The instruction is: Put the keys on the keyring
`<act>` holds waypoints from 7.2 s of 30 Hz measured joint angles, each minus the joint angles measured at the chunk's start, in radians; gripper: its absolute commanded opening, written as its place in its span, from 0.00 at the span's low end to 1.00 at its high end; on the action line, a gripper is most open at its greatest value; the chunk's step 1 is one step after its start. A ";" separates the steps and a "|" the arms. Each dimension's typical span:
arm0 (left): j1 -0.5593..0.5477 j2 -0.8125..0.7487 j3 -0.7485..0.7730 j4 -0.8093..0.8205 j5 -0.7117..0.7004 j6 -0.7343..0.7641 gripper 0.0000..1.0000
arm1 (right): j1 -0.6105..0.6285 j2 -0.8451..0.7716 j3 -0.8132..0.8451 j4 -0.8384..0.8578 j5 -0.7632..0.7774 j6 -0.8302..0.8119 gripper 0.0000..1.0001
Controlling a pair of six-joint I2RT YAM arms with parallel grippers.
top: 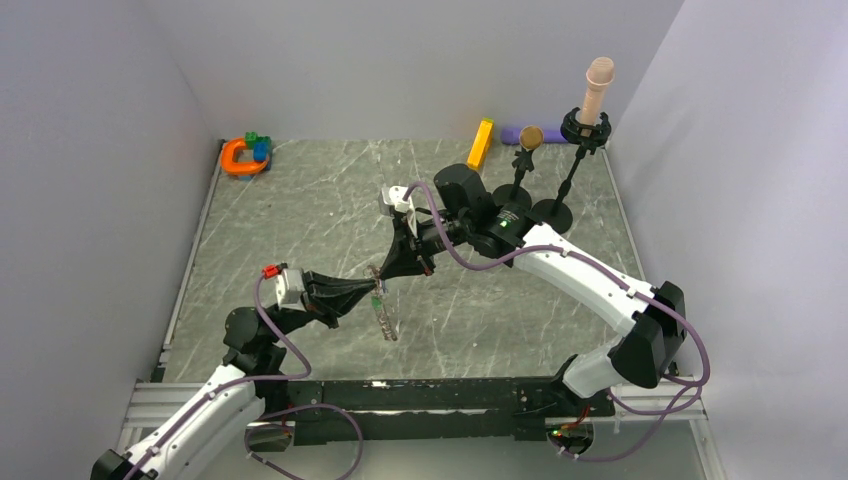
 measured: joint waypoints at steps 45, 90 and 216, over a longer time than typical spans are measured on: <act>0.019 0.027 0.027 -0.059 0.078 0.024 0.00 | -0.004 0.002 -0.008 -0.008 -0.001 0.000 0.00; 0.052 0.066 0.088 -0.161 0.177 0.021 0.00 | -0.004 0.003 -0.013 -0.030 -0.001 -0.004 0.00; 0.150 0.138 0.196 -0.381 0.331 -0.079 0.00 | -0.002 0.025 -0.018 -0.052 0.000 -0.090 0.00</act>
